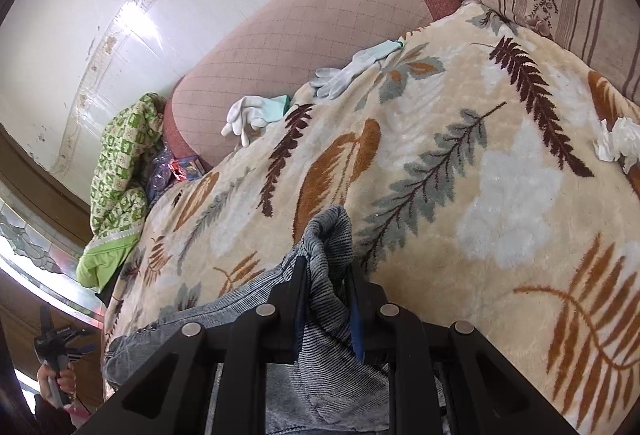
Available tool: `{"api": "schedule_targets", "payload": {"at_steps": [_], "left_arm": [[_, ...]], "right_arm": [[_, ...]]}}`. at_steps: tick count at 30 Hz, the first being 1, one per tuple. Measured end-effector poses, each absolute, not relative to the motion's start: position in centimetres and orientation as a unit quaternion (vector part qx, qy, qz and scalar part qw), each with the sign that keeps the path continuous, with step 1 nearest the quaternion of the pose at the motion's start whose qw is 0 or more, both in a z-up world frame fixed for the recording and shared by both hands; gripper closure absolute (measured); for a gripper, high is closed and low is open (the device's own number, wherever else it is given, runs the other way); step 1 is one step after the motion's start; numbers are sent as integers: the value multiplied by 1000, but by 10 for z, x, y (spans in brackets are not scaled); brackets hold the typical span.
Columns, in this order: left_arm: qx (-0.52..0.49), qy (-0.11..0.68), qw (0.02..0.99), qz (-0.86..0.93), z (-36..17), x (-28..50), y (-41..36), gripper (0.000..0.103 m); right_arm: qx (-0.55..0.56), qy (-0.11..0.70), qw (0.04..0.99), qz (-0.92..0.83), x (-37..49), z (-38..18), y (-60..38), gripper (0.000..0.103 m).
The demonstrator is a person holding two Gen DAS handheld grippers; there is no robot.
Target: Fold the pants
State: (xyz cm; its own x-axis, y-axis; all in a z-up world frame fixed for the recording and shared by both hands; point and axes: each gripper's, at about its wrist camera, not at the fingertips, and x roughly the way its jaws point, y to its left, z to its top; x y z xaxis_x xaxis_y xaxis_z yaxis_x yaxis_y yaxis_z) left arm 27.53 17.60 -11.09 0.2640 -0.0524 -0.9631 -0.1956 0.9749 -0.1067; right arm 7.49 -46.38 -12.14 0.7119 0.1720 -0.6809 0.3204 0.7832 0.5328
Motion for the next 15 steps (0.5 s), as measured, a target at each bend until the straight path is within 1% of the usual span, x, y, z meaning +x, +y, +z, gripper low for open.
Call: {"api": "schedule_targets", "payload": {"at_steps": [3, 6, 7, 8, 9, 10, 11, 12, 15], "left_arm": [[-115, 634, 763, 42, -138, 292, 176, 26], [-123, 642, 756, 35, -155, 301, 175, 26], [-124, 646, 753, 31, -160, 302, 174, 36], [-125, 654, 746, 26, -166, 304, 172, 58], [-128, 664, 737, 19, -173, 304, 171, 64], [-127, 660, 740, 18, -174, 303, 170, 67], [-118, 652, 749, 17, -171, 302, 169, 85], [-106, 650, 753, 19, -169, 302, 167, 96], [-105, 635, 766, 15, -161, 297, 167, 97]], "right_arm": [[330, 388, 859, -50, 84, -129, -468, 84], [324, 398, 857, -55, 92, -135, -468, 84], [321, 401, 856, -55, 94, -137, -468, 84], [319, 403, 856, -55, 96, -138, -468, 84], [317, 405, 856, -56, 97, -140, -468, 84], [316, 406, 855, -57, 98, -141, -468, 84], [316, 407, 855, -58, 99, -141, -467, 84], [316, 408, 855, -59, 100, -142, -467, 84], [316, 408, 854, -62, 102, -143, -466, 84]]}}
